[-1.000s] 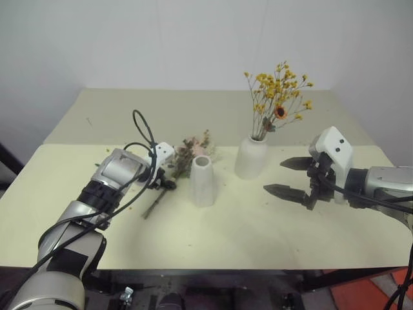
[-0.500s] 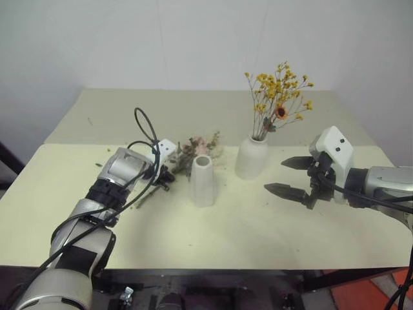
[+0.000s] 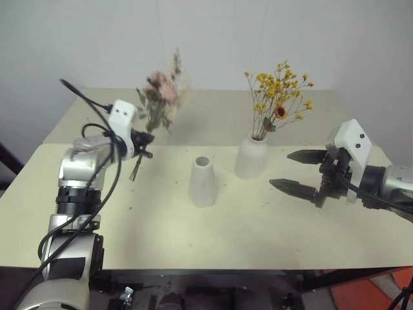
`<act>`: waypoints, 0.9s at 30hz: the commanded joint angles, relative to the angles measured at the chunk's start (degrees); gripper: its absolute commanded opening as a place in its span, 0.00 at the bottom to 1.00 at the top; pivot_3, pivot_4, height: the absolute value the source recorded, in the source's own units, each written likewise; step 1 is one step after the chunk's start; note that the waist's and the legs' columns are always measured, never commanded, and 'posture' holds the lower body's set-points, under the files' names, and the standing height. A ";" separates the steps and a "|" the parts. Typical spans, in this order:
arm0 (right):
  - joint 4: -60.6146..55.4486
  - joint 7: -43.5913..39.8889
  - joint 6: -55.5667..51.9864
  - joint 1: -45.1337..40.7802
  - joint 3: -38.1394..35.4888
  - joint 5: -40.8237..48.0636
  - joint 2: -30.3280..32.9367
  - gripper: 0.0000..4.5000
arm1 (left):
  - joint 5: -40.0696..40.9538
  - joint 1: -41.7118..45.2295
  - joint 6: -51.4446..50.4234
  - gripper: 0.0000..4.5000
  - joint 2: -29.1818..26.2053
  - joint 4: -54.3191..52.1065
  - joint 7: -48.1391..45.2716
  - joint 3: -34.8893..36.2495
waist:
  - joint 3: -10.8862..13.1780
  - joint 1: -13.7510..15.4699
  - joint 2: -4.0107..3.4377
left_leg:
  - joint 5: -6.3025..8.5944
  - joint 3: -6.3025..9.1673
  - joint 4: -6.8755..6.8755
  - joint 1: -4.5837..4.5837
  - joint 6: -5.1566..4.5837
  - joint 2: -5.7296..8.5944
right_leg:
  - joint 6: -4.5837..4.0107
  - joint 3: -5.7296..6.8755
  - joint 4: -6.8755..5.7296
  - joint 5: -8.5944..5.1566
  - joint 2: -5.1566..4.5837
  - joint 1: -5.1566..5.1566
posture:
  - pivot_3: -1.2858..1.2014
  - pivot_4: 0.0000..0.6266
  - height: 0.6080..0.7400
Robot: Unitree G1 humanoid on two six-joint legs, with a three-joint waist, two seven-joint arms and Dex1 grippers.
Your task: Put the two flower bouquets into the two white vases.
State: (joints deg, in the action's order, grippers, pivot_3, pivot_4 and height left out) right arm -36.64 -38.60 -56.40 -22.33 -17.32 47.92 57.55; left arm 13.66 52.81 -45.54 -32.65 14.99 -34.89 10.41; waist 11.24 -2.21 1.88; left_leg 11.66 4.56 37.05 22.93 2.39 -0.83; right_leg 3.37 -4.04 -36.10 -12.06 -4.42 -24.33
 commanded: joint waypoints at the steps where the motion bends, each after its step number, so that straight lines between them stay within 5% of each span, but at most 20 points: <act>1: -2.42 0.30 2.18 0.28 -3.02 0.96 -0.46 1.00 | 5.82 4.27 3.50 0.03 -0.04 -2.26 -1.26 6.07 | 0.00 0.17 0.01 | 0.00 0.01 0.01 0.00 0.00 -0.01 | 0.02 0.02 0.01 -0.01 0.01 0.01 | 0.52 0.24 1.00; 13: -5.30 4.47 4.05 1.92 -0.95 -0.60 -3.79 1.00 | 22.71 12.18 23.46 0.03 7.09 13.33 -28.55 11.95 | -0.02 0.09 0.02 | -0.01 -0.01 0.04 -0.08 0.01 0.00 | -0.18 0.01 0.01 0.13 0.02 0.09 | 0.52 0.24 1.00; 21: -8.85 8.29 3.50 4.90 -2.35 -0.91 -4.65 1.00 | 23.55 20.80 23.08 0.03 10.06 32.95 -37.47 11.00 | -0.02 -0.17 0.03 | 0.00 0.00 0.08 0.03 0.00 0.03 | -0.01 0.01 0.08 0.04 0.01 0.08 | 0.52 0.24 1.00; 27: -10.71 11.17 3.40 7.20 -2.98 -0.74 -5.56 1.00 | 23.21 21.58 20.74 0.03 13.38 34.74 -40.58 9.13 | -0.02 -0.22 0.03 | 0.00 0.02 0.07 -0.03 0.00 0.01 | 0.13 0.00 0.01 -0.05 0.04 0.09 | 0.52 0.24 1.00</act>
State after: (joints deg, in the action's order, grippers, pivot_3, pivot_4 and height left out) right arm -45.50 -28.30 -54.00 -14.97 -18.39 47.30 52.14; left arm 36.16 72.42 -24.11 -20.06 50.95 -74.16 20.51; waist 11.22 -2.43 1.90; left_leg 11.66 4.58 37.12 22.92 2.39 -0.81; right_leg 3.50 -4.04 -36.08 -12.11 -4.40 -24.24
